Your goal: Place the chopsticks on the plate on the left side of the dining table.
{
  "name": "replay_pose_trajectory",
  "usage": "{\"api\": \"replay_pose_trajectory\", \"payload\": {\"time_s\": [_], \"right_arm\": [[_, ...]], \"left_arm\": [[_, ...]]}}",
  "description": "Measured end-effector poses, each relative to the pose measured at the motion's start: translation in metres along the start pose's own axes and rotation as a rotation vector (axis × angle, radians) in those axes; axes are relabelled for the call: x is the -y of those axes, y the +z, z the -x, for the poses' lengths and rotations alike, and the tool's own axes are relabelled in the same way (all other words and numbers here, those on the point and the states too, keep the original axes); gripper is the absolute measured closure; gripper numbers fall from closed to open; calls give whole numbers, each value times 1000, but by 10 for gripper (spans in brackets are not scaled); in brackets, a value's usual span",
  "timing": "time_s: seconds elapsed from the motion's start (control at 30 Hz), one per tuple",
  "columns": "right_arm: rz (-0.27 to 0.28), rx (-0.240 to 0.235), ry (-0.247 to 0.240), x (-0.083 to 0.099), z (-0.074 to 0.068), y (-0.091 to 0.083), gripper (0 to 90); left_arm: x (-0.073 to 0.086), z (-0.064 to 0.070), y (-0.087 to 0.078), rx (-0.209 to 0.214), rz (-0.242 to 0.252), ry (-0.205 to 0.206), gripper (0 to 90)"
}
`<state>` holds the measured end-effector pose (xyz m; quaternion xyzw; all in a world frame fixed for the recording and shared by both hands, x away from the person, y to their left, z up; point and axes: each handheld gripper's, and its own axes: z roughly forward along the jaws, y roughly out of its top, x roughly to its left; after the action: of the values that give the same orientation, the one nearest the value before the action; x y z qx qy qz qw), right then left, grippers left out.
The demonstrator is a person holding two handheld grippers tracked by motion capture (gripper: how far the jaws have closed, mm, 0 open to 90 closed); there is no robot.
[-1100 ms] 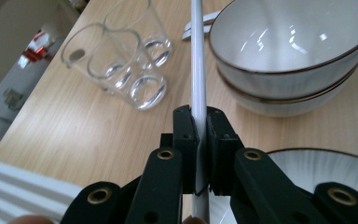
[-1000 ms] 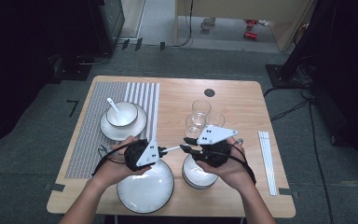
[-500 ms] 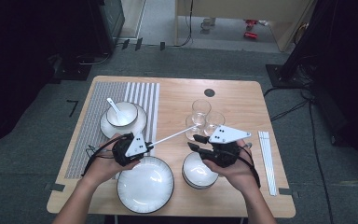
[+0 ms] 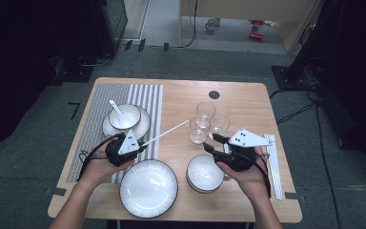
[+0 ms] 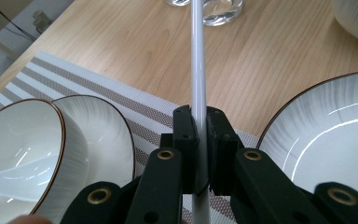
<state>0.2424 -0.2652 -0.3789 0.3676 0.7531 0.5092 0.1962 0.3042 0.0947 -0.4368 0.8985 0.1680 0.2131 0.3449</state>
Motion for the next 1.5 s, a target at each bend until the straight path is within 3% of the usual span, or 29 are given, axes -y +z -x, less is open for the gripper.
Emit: {"api": "replay_pose_trajectory", "payload": {"time_s": [0.63, 1.1, 1.5], "right_arm": [[16, 108, 84, 29, 24, -31, 468], [21, 168, 185, 57, 45, -48, 467], [17, 190, 203, 65, 50, -52, 473]], "left_arm": [[22, -21, 0, -31, -42, -89, 855], [37, -36, 9, -32, -85, -156, 854], [53, -50, 14, -40, -130, -197, 854]]}}
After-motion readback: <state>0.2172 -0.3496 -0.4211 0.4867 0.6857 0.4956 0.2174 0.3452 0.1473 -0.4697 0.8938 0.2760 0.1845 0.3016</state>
